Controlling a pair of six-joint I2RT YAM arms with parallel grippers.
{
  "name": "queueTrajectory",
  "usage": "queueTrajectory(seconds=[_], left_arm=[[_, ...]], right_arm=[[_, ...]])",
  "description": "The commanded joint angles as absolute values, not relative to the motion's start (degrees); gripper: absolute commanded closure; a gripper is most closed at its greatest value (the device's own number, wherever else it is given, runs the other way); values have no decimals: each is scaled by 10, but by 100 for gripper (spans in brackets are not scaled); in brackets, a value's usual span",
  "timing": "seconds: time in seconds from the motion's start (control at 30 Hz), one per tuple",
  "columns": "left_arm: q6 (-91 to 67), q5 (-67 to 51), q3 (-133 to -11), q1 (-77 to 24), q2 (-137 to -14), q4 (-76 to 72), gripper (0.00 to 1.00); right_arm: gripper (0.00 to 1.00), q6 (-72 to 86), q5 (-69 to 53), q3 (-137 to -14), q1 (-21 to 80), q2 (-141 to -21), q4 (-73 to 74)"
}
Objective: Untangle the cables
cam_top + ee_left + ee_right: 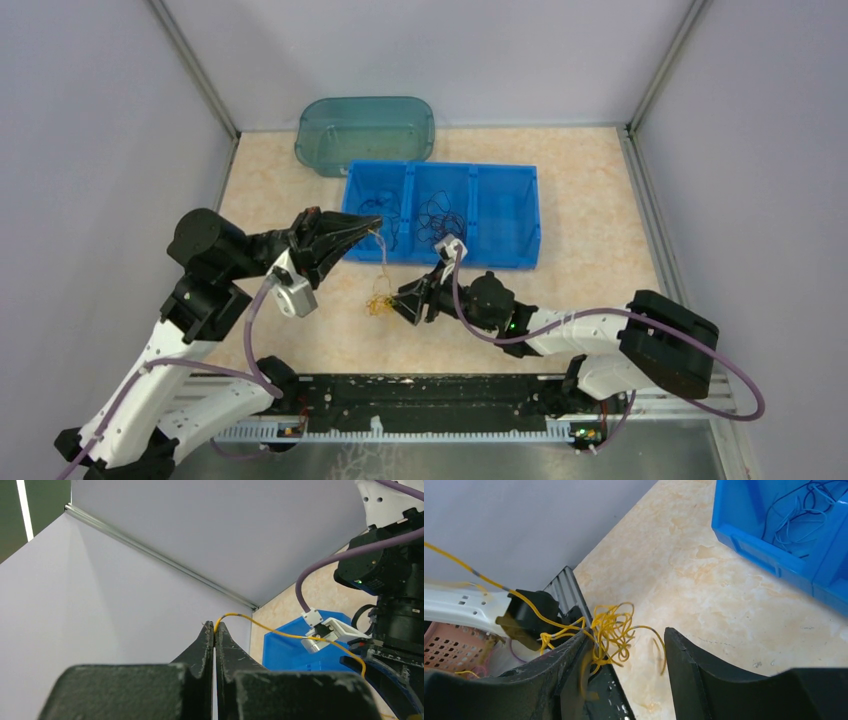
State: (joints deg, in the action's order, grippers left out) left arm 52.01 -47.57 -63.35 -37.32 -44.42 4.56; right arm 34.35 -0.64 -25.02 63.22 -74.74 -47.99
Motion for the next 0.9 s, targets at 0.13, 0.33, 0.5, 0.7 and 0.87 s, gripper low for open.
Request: queueTrajectory(seconds=[0.13, 0.33, 0.5, 0.7, 0.87], left_arm=[[450, -473, -676, -376, -454, -11, 100], [501, -492, -643, -377, -433, 67, 100], [539, -499, -621, -376, -418, 92, 100], [536, -508, -620, -376, -419, 104, 100], [527, -512, -626, -376, -423, 105, 100]], right_arm=[[47, 329, 36, -240, 650, -733, -450], [38, 294, 79, -256, 650, -634, -350], [32, 266, 87, -255, 650, -541, -264], [22, 197, 31, -308, 650, -500, -168], [18, 157, -15, -354, 651, -518, -167]])
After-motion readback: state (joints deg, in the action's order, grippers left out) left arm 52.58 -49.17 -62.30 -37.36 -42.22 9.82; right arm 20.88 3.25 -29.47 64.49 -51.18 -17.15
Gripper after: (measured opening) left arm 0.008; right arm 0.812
